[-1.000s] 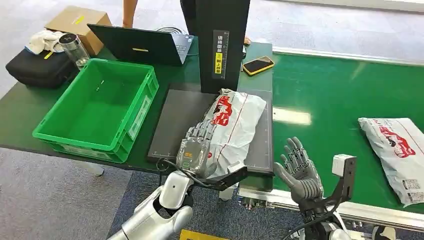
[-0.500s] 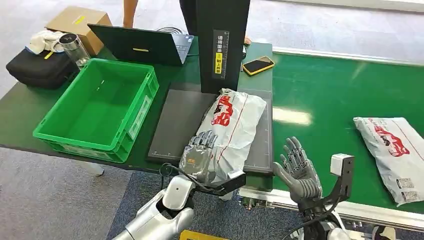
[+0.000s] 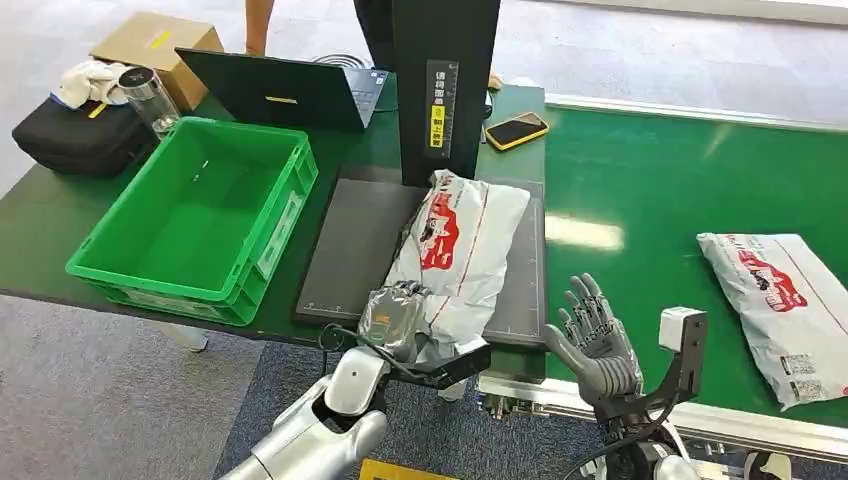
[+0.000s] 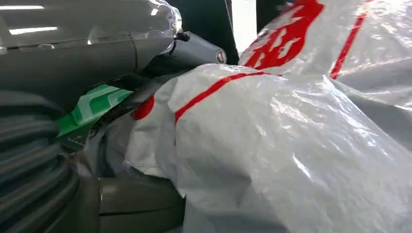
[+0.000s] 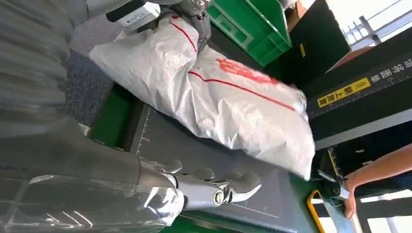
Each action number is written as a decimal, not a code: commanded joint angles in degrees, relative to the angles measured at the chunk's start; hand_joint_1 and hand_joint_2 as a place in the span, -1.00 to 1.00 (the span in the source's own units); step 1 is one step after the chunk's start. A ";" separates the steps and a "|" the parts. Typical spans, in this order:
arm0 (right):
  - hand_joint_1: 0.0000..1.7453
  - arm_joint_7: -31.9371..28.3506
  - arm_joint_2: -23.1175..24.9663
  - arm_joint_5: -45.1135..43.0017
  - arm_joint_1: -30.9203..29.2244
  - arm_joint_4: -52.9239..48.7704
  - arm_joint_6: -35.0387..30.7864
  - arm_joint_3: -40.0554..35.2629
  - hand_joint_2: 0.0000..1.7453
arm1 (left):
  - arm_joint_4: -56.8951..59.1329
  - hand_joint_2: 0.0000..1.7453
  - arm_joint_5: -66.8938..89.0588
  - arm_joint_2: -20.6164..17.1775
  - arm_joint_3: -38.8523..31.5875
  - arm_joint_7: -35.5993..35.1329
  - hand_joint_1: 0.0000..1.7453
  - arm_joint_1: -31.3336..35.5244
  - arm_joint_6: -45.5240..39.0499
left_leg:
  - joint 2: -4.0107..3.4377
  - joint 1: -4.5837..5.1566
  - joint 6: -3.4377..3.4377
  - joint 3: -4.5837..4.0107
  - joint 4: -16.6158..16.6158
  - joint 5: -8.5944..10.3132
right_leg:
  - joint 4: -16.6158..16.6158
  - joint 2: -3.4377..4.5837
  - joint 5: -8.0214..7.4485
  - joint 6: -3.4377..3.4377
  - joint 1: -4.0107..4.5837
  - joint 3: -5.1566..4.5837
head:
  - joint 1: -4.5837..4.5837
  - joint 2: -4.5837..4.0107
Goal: Moved the parcel from conveyor to table for the left to box.
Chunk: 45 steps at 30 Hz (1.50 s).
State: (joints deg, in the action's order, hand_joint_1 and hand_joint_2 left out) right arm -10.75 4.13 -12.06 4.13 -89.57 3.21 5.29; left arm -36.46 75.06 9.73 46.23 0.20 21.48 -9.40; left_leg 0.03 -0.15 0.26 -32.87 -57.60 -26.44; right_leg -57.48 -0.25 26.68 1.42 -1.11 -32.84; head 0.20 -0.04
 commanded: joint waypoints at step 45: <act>-1.00 -0.67 2.77 -0.24 4.43 -3.33 -1.19 1.81 1.00 | -61.04 1.00 -20.51 -12.58 -7.24 5.39 1.00 -6.67 -5.13 | -0.09 -0.06 -0.08 -0.13 -0.12 -0.10 | -0.15 0.10 0.08 -0.13 0.07 -0.18 | -0.02 0.02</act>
State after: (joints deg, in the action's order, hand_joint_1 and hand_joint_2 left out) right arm -11.80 4.28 -12.15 6.43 -90.40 2.16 5.44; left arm -62.01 56.13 6.40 42.55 8.18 17.63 -18.61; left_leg 0.02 -0.15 0.25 -32.93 -57.60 -26.45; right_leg -57.49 -0.24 26.69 1.42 -1.10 -32.90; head 0.17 -0.02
